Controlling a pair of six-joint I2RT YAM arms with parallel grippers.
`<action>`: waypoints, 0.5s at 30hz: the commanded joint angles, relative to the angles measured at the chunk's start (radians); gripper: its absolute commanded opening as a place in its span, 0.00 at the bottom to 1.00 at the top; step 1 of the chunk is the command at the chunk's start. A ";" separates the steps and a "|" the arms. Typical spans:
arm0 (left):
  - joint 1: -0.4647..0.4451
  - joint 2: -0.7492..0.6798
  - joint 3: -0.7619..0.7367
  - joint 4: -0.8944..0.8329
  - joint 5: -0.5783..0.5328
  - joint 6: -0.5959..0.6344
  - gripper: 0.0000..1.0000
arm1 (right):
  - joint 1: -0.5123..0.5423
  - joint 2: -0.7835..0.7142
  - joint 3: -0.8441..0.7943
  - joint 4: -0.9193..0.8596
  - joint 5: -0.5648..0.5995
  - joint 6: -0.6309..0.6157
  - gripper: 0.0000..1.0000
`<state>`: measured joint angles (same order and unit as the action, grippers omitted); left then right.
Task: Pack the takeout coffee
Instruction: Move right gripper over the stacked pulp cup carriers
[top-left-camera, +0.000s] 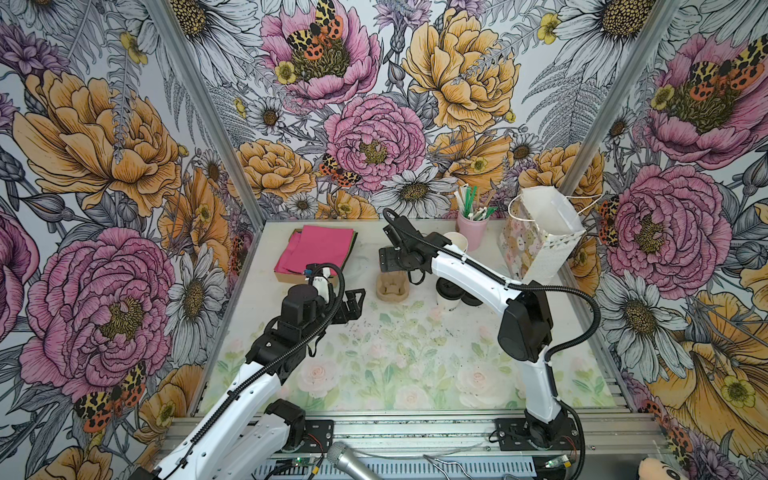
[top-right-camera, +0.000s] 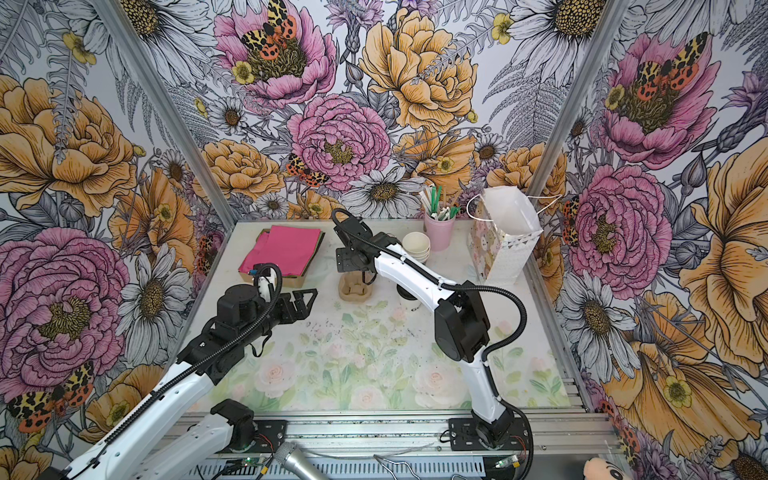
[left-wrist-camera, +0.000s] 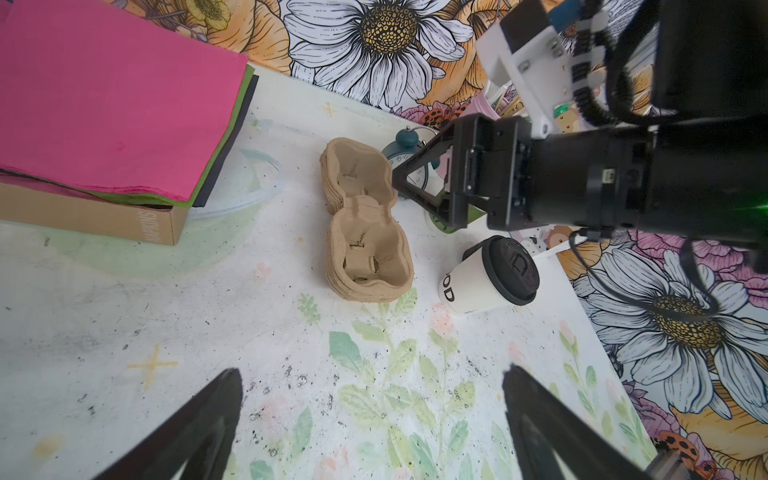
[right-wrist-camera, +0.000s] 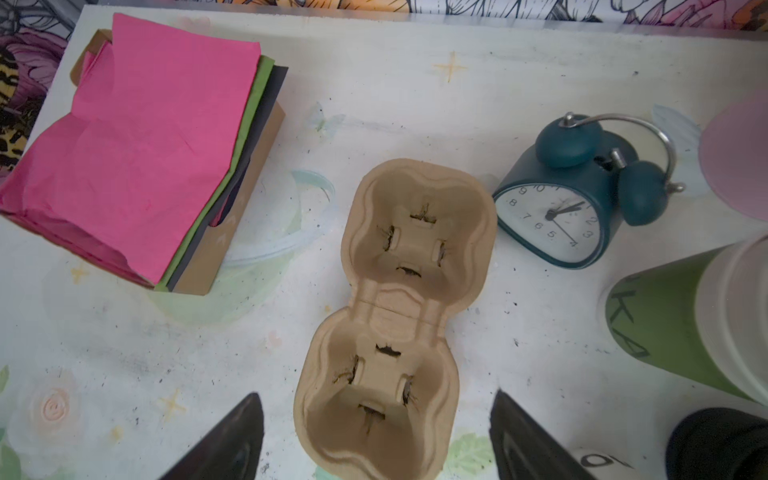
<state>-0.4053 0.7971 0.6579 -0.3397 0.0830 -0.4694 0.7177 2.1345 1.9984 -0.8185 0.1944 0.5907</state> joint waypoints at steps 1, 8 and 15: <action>0.014 -0.016 -0.016 0.022 0.039 -0.006 0.99 | 0.003 0.038 0.038 0.003 0.066 0.107 0.81; 0.019 -0.023 -0.025 0.024 0.046 -0.007 0.99 | 0.008 0.120 0.077 0.002 0.060 0.139 0.74; 0.020 -0.029 -0.035 0.027 0.046 -0.013 0.99 | 0.009 0.196 0.123 0.002 0.076 0.141 0.69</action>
<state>-0.3943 0.7849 0.6399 -0.3393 0.1059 -0.4728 0.7216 2.2986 2.0823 -0.8181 0.2413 0.7177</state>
